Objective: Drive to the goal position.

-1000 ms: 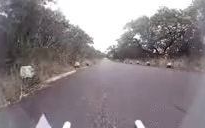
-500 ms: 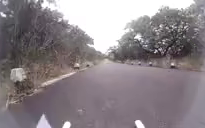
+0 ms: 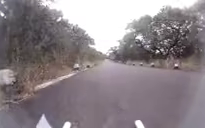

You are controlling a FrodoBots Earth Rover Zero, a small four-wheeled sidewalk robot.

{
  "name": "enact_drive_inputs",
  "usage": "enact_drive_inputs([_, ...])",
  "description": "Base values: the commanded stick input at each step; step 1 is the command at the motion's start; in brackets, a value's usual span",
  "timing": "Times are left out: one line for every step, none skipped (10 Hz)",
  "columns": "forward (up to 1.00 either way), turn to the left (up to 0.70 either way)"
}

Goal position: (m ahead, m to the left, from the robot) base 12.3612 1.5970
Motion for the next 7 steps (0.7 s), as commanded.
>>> enact_drive_inputs([0.70, 0.00])
enact_drive_inputs([0.70, 0.00])
enact_drive_inputs([0.70, 0.00])
enact_drive_inputs([0.70, 0.00])
enact_drive_inputs([0.70, 0.00])
enact_drive_inputs([0.70, 0.00])
enact_drive_inputs([0.70, 0.00])
